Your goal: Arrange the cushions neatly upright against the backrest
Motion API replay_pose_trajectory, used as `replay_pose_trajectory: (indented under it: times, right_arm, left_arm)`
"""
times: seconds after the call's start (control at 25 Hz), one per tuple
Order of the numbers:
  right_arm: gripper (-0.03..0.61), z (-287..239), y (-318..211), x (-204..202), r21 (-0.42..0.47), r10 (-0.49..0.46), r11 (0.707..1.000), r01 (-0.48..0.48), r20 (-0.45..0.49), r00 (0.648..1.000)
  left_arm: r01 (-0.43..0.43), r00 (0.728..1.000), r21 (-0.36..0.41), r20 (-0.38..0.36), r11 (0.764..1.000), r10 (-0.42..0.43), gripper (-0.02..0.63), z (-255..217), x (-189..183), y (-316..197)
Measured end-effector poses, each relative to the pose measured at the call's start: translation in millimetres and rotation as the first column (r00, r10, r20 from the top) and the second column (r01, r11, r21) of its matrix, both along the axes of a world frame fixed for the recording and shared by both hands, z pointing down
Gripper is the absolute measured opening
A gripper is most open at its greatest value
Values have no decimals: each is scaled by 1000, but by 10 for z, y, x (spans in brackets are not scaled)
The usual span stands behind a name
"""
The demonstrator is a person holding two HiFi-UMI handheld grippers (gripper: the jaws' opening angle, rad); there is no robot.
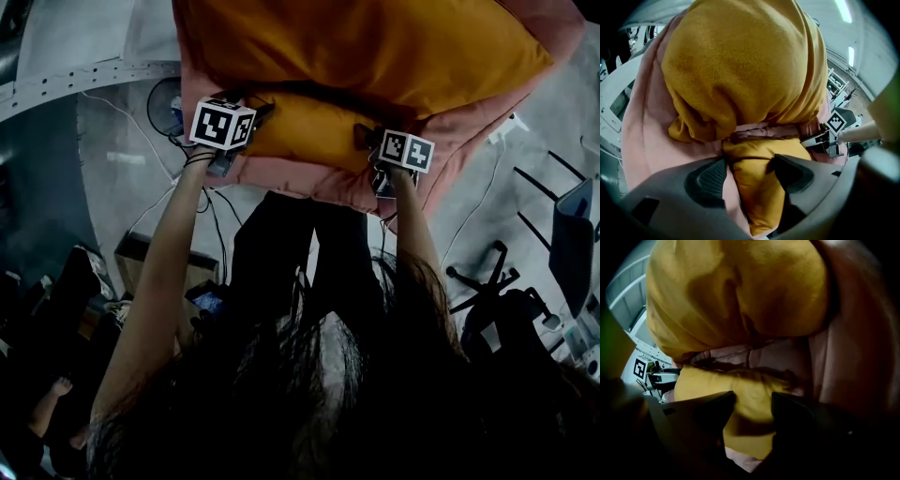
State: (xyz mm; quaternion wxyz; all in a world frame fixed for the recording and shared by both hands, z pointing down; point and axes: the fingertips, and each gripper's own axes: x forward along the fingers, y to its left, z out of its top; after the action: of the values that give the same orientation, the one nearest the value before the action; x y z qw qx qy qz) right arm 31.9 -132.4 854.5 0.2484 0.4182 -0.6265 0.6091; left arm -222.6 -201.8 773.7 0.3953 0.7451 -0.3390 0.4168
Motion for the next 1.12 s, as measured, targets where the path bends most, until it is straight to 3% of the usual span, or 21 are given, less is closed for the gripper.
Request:
replay_pose_trajectory:
  times: [0.12,0.2,0.28,0.4,0.6,0.8,0.96,1.12]
  right_arm:
    - [235,-69,-12,-99,-5,1,1000,-1,23,1000]
    - [186,-135,-24,-155,-14,5,1000,-4,38,999]
    - [127,-122,-2,-107,-15,5,1000,-5,30,1000]
    - [71,-122,94,-34,15,-24,1000,25,-7,1000]
    - [52,-502,180,71,130,10,991,-11,5,1000]
    - [49,-937,308,148,252,-7,967,21,-56,998]
    - [48,-1353,336,221,354,59,935,-40,-44,997]
    - [48,-1693,153,329,458,59,889,-6,-101,993]
  left_arm:
    - [-7,1000,-31,-1,999,7,296,-43,-45,38]
    - [20,1000,-79,-13,997,-21,230,-76,-66,77]
    - [42,999,-89,-17,995,-44,204,-35,-10,105]
    - [51,999,-44,-15,998,-51,175,-53,94,159]
    - [83,994,45,-69,996,-80,156,-385,145,291]
    - [4,1000,125,-29,992,0,153,-607,176,450]
    - [27,997,186,-74,982,-14,152,-791,194,480]
    - [54,994,260,-107,964,-27,152,-903,275,305]
